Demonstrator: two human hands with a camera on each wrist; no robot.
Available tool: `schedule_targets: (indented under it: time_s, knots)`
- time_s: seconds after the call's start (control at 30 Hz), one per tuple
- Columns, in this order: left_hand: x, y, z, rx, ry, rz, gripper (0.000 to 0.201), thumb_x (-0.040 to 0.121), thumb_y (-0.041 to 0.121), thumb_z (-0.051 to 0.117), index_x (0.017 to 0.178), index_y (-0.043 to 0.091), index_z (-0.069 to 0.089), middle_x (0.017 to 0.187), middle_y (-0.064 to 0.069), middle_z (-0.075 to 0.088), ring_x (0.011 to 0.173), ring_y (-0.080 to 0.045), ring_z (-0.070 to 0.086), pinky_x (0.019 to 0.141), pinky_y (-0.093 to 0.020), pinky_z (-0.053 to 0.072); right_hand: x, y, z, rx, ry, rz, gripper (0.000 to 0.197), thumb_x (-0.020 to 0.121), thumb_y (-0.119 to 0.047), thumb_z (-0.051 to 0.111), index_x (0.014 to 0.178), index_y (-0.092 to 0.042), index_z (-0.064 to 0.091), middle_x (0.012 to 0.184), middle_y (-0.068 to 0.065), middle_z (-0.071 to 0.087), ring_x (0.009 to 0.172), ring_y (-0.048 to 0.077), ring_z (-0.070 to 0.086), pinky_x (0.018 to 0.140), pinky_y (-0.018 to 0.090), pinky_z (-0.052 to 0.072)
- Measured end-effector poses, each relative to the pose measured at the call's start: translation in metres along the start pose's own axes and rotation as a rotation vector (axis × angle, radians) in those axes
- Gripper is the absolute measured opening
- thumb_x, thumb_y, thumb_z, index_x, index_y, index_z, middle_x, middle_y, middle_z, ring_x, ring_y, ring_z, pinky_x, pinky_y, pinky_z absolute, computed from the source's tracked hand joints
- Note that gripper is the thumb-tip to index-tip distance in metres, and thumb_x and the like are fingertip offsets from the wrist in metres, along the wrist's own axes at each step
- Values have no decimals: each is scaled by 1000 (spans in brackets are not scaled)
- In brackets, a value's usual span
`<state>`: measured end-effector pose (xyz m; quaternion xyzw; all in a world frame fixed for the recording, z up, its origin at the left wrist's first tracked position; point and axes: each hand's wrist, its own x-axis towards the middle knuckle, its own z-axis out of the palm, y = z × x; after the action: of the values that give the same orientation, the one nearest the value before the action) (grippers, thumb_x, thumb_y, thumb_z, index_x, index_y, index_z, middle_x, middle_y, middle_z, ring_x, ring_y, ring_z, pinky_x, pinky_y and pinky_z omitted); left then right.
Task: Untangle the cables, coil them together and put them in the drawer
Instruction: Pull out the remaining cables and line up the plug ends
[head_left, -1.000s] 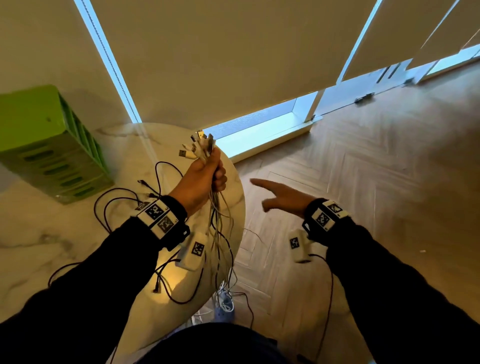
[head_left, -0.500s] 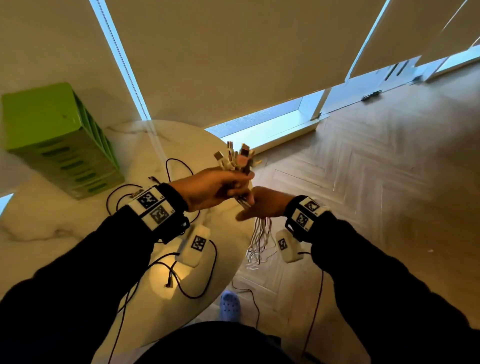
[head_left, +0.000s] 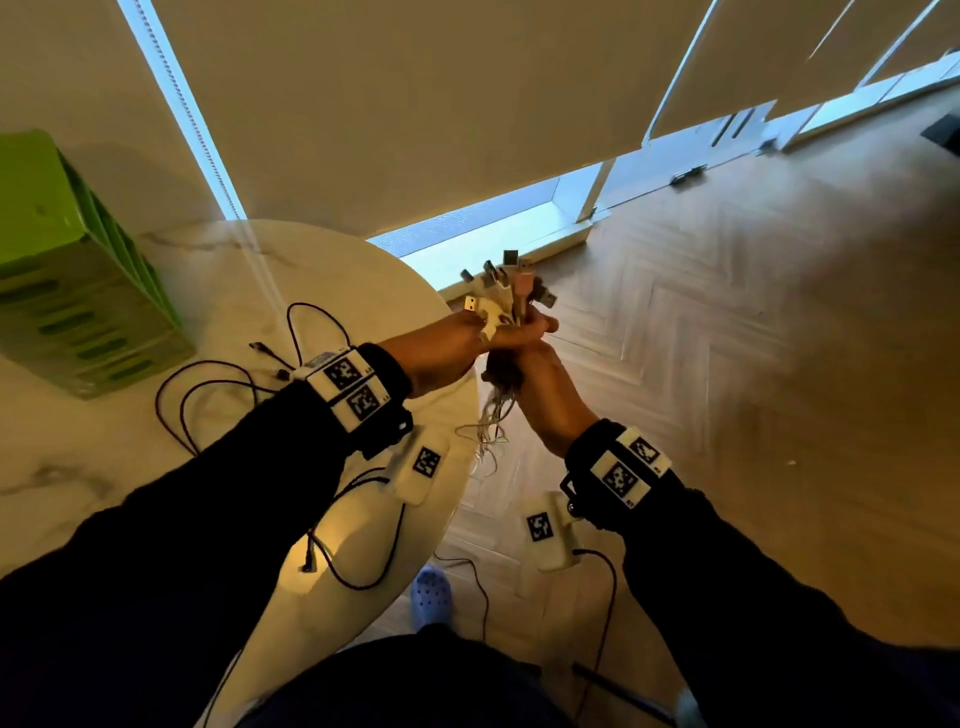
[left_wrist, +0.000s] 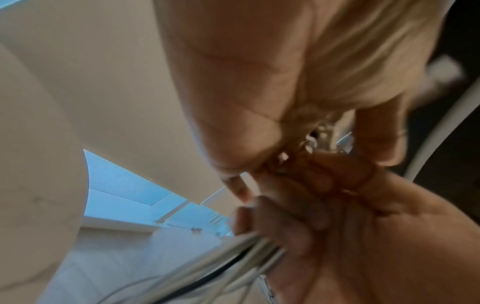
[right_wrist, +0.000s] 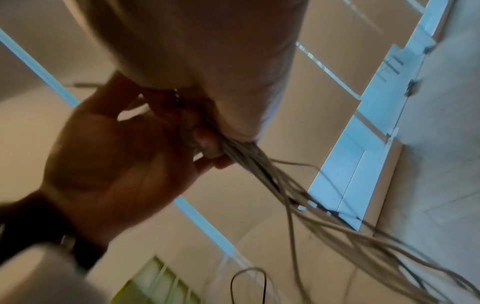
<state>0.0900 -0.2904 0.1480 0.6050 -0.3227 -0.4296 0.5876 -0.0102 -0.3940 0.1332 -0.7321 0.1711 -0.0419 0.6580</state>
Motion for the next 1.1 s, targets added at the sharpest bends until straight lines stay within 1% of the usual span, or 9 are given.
schedule_targets:
  time_s: [0.13,0.23,0.4,0.5,0.63,0.77,0.9,1.03,1.1]
  knots:
    - [6,-34,9,7,-262,-81,60,88,16,74,140,24,44,141,8,54,129,-4,52,104,-20,43,-12,-21,-33,353,-22,55,17,84,-17,43,68,-16,47,62,2,33,60,17,36,70,36,38]
    - [22,-61,24,474,-454,-150,29,87,44,76,112,47,60,136,17,55,128,-4,49,105,-21,37,-25,-34,-50,427,-113,118,20,86,-15,40,66,-16,37,63,4,21,59,22,25,81,39,44]
    - [81,-71,9,1046,-160,171,23,101,45,53,93,25,61,97,5,65,99,-22,59,99,-40,42,-48,-37,-63,168,48,33,53,101,-7,30,68,-17,70,75,6,67,105,34,65,113,50,38]
    - [90,-80,29,821,132,351,20,97,35,58,89,17,56,84,2,62,82,-26,59,77,-39,46,-48,-41,-73,355,121,-42,28,94,-11,37,73,-13,54,67,7,53,92,46,54,111,51,39]
    - [79,-104,79,495,233,166,39,90,48,69,92,18,43,68,8,67,54,-7,66,53,-27,54,-33,-58,-96,663,184,-124,19,75,-22,52,64,-21,36,58,-3,25,54,17,25,65,31,39]
    - [71,-114,97,454,-145,-49,51,85,45,78,113,20,44,100,-4,74,79,-5,72,81,-40,60,-12,-49,-132,552,233,28,25,86,-20,37,62,-22,31,53,-6,20,47,13,11,56,31,17]
    - [60,-102,81,349,-224,-2,96,78,68,69,153,28,23,157,2,39,136,-1,37,116,-30,32,1,-22,-149,420,120,229,27,90,-21,36,64,-22,30,53,-6,20,45,13,12,49,29,19]
    - [61,-57,72,66,-153,61,102,72,92,44,149,25,36,150,7,45,132,6,44,110,-14,34,0,-5,-125,235,-116,316,24,94,-20,40,70,-19,39,58,-3,22,49,12,16,52,29,18]
    - [65,-42,69,-42,-109,56,87,83,77,51,143,15,50,145,-2,55,134,-7,49,118,-32,35,2,-2,-111,205,-187,353,30,102,-20,34,74,-18,47,64,0,17,54,13,12,55,31,14]
